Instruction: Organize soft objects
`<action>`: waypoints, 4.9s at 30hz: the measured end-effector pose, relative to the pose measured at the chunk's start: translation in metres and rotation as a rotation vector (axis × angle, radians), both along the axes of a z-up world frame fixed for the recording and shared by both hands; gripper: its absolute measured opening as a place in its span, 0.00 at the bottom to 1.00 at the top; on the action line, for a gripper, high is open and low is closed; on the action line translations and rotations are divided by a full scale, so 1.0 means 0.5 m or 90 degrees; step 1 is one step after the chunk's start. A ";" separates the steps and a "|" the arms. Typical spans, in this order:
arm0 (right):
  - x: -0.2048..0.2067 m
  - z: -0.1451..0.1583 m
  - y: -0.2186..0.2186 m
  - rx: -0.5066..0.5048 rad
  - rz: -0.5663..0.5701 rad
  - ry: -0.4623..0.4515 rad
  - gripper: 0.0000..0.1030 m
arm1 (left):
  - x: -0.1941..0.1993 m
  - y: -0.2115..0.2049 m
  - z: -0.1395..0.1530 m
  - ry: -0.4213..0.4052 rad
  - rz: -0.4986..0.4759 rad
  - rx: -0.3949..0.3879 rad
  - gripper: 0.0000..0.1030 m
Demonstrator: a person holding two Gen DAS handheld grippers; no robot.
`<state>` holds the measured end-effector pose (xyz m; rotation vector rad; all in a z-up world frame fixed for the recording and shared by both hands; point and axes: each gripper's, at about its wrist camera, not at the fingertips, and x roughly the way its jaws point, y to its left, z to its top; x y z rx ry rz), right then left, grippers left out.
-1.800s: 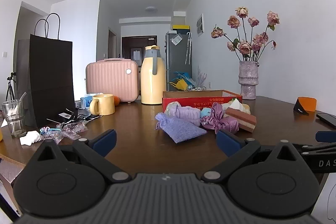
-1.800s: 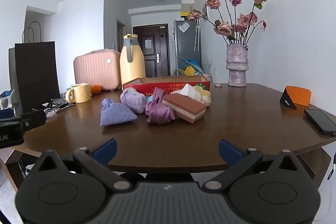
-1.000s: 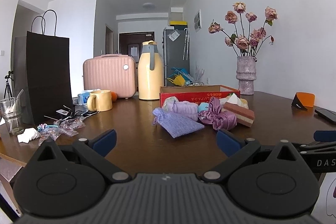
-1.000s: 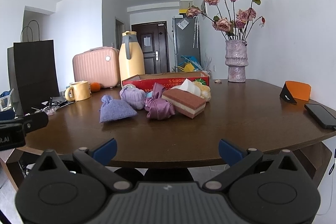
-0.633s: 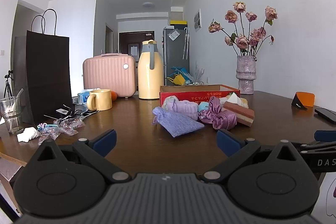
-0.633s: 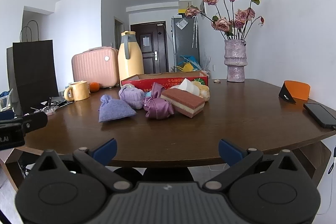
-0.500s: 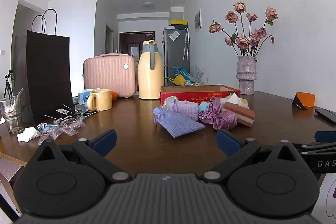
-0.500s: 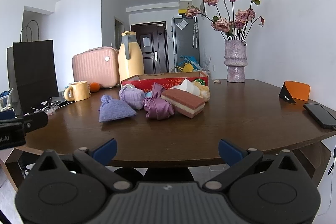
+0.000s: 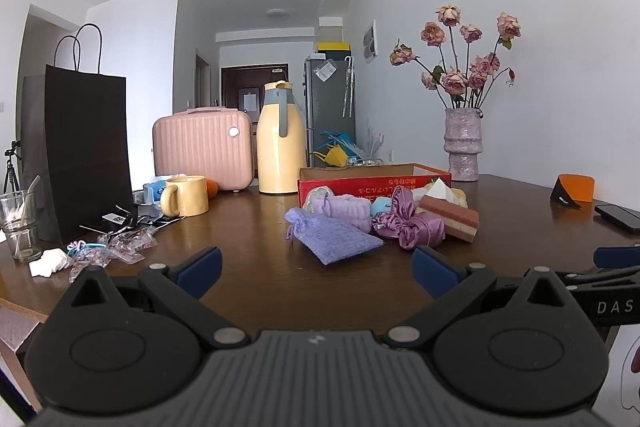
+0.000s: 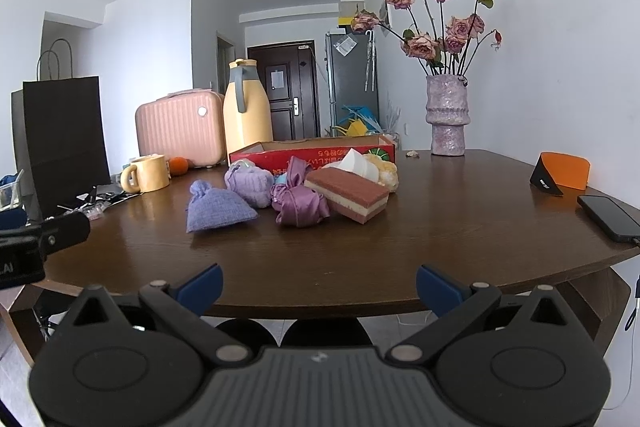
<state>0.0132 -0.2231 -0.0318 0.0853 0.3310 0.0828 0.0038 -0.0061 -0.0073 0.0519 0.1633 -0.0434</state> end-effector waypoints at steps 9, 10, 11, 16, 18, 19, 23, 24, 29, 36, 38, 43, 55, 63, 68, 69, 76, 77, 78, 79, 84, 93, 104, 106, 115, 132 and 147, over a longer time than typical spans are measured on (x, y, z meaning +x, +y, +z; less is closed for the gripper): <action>0.000 0.000 0.003 0.002 0.005 -0.002 1.00 | -0.001 -0.002 0.000 -0.002 -0.001 0.002 1.00; 0.000 0.000 0.003 0.002 0.004 -0.002 1.00 | -0.001 -0.002 0.000 -0.001 -0.001 0.002 1.00; 0.000 -0.001 0.003 0.003 0.004 -0.003 1.00 | -0.001 -0.002 0.000 -0.001 -0.001 0.002 1.00; 0.001 -0.001 0.004 0.003 0.009 -0.003 1.00 | 0.000 -0.002 -0.001 0.001 -0.002 0.004 1.00; 0.001 0.000 0.005 0.001 0.009 -0.007 1.00 | 0.000 -0.002 -0.001 0.001 -0.002 0.003 1.00; 0.001 0.001 0.005 0.001 0.009 -0.008 1.00 | 0.001 -0.002 -0.002 0.001 -0.001 0.003 1.00; 0.003 0.002 -0.001 0.008 0.014 -0.021 1.00 | 0.008 -0.001 -0.003 -0.005 0.001 -0.005 1.00; 0.005 0.005 -0.004 0.008 0.011 -0.032 1.00 | 0.014 0.000 -0.003 -0.006 0.002 -0.007 1.00; 0.041 0.018 0.004 -0.025 -0.010 -0.079 1.00 | 0.066 0.010 0.000 -0.002 -0.021 -0.011 1.00; 0.159 0.047 0.026 0.019 0.067 -0.008 1.00 | 0.186 0.069 0.014 0.003 0.002 -0.042 1.00; 0.210 0.045 0.047 0.030 0.125 0.045 1.00 | 0.244 0.083 0.024 0.041 0.010 -0.013 1.00; 0.332 0.039 0.087 0.148 0.196 0.118 0.97 | 0.386 0.136 0.052 0.070 -0.021 -0.049 1.00; 0.522 -0.015 0.185 0.142 0.145 0.198 0.51 | 0.703 0.148 -0.005 0.299 -0.169 -0.135 0.21; 0.515 0.003 0.131 0.058 0.130 0.183 0.53 | 0.521 0.164 -0.039 0.296 -0.108 -0.209 0.36; 0.529 -0.006 0.127 0.076 0.195 0.216 0.55 | 0.488 0.159 -0.039 0.264 -0.089 -0.228 0.60; 0.535 -0.008 0.129 0.080 0.200 0.217 0.54 | 0.495 0.163 -0.042 0.260 -0.086 -0.252 0.59; 0.578 -0.010 0.123 0.085 0.225 0.186 0.62 | 0.519 0.161 -0.045 0.280 -0.081 -0.313 0.45; 0.586 -0.009 0.118 0.092 0.229 0.185 0.64 | 0.521 0.158 -0.048 0.279 -0.074 -0.303 0.33; 0.597 -0.009 0.118 0.098 0.230 0.187 0.64 | 0.530 0.157 -0.049 0.295 -0.065 -0.298 0.31; 0.605 -0.011 0.116 0.104 0.233 0.192 0.64 | 0.535 0.161 -0.049 0.301 -0.073 -0.305 0.31; 0.621 -0.028 0.116 0.157 0.230 0.224 0.46 | 0.531 0.166 -0.045 0.284 -0.105 -0.303 0.13; 0.524 -0.015 0.097 0.161 0.246 0.182 0.04 | 0.466 0.118 -0.008 0.251 -0.167 -0.249 0.11; 0.439 0.061 -0.003 0.164 0.207 0.109 0.03 | 0.431 0.037 0.059 0.188 -0.257 -0.240 0.11; 0.452 0.088 -0.020 0.153 0.204 0.090 0.03 | 0.448 0.026 0.079 0.173 -0.268 -0.247 0.11; 0.743 0.229 -0.047 0.113 0.212 0.040 0.03 | 0.718 -0.014 0.182 0.130 -0.244 -0.226 0.11; 1.393 0.077 0.069 -0.041 0.205 0.299 0.55 | 1.262 -0.012 0.050 0.347 -0.054 -0.101 0.50; 1.294 0.057 -0.090 -0.059 0.090 0.317 0.71 | 1.235 -0.059 0.057 0.340 -0.101 -0.040 0.66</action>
